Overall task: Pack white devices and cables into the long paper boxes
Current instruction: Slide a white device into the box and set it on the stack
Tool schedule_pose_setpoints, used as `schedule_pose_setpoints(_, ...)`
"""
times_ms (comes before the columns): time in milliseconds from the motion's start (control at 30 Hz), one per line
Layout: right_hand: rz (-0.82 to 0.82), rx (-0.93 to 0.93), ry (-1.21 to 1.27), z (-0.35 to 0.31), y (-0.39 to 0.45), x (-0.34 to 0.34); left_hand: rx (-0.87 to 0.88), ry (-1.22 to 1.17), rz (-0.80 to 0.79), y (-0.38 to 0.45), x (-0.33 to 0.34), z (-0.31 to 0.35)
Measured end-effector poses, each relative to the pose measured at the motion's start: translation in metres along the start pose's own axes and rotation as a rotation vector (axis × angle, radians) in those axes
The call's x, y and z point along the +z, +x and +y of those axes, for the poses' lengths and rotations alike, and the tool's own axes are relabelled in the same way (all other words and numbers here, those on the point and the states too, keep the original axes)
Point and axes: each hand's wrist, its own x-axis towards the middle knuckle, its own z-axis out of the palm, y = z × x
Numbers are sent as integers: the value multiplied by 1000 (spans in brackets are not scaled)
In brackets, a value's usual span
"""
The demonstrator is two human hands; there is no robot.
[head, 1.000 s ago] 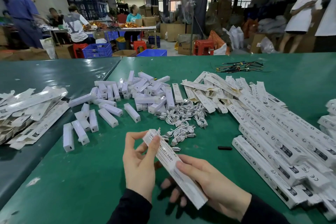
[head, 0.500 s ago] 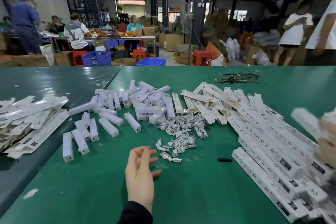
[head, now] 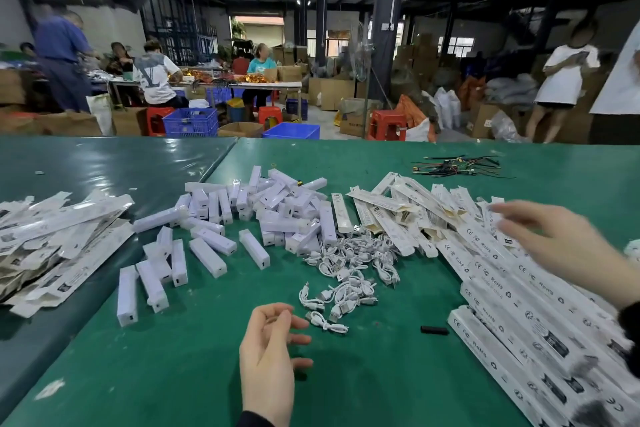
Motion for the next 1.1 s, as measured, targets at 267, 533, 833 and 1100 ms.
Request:
schedule_pose_setpoints(267,-439,-161,179,-101,52,133,32,-4,-12,0,-1,0)
schedule_pose_setpoints(533,-317,28,218,-116,102,206,55,-26,-23,1,-1,-2)
schedule_pose_setpoints(833,126,207,431,-91,78,188,46,-25,-38,0,-4,-1)
schedule_pose_setpoints(1100,-306,607,1727,-100,-38,109,-38,-121,-147,2,-4,-1)
